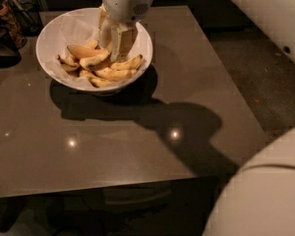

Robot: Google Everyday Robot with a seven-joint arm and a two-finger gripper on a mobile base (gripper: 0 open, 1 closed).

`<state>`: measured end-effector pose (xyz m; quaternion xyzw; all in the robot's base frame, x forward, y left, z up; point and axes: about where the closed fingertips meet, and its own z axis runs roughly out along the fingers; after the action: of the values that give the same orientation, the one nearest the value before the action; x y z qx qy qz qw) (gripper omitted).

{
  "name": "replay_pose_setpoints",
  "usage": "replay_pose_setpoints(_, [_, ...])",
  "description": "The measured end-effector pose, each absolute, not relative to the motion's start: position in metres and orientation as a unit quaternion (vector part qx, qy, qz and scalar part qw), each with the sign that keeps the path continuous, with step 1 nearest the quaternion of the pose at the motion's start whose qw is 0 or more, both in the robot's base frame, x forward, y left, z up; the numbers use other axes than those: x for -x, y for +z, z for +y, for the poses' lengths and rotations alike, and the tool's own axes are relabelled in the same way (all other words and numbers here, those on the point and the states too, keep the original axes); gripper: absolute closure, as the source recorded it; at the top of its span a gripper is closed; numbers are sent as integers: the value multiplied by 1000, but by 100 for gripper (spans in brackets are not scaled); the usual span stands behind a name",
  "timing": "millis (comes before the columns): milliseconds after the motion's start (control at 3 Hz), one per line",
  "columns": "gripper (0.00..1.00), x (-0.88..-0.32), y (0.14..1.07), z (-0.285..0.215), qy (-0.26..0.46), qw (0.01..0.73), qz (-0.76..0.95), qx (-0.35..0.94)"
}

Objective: Pick banana from white bowl

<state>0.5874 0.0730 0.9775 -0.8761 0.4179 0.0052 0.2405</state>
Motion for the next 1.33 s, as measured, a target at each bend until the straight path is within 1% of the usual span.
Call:
replay_pose_setpoints(333, [100, -570, 977, 69, 21, 244, 423, 872])
replay_pose_setpoints(1000, [100, -530, 993, 75, 45, 282, 412, 865])
replay_pose_setpoints(1333, [100, -529, 993, 76, 45, 281, 412, 866])
